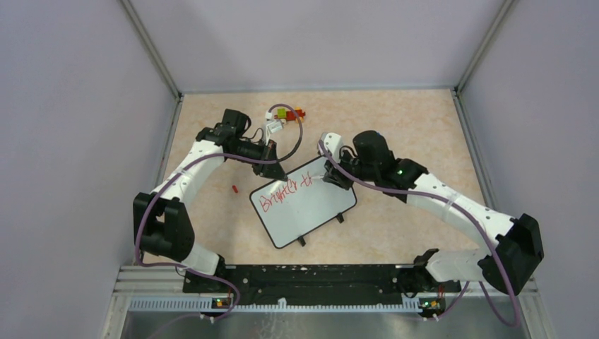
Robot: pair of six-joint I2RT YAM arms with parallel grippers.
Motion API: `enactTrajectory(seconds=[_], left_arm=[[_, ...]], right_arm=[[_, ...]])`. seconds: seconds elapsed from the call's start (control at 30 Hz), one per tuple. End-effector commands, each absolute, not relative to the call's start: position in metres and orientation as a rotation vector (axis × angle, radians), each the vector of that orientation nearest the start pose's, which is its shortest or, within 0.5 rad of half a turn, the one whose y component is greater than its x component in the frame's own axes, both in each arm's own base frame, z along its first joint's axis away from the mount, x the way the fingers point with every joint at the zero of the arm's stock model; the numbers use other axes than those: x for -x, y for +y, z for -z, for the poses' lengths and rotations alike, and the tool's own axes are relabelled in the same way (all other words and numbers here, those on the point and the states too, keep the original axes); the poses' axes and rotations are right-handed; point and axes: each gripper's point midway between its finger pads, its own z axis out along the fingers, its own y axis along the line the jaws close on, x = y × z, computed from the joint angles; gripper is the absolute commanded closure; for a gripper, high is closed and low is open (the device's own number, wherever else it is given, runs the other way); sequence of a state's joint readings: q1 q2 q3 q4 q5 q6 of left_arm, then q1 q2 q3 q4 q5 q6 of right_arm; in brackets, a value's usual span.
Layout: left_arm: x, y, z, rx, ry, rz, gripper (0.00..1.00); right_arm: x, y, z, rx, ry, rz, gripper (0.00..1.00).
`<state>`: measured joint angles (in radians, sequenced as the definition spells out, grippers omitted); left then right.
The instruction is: Write a sentence on the whiteboard
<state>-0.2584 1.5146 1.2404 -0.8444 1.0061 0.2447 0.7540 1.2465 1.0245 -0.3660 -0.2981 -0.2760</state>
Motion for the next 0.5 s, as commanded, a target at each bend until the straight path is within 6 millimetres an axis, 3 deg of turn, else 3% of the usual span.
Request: enactTrajectory(seconds=[0.0, 0.47], left_arm=[[-0.242, -0.218, -0.19, -0.911, 2.245, 1.38, 1.0], [-0.242, -0.218, -0.189, -0.911, 2.25, 1.382, 1.0]], right_arm=[[-0.261, 0.293, -0.238, 1.164, 1.724, -0.58, 1.0], [-0.267, 0.275, -0.227, 1.157, 1.756, -0.496, 1.0]])
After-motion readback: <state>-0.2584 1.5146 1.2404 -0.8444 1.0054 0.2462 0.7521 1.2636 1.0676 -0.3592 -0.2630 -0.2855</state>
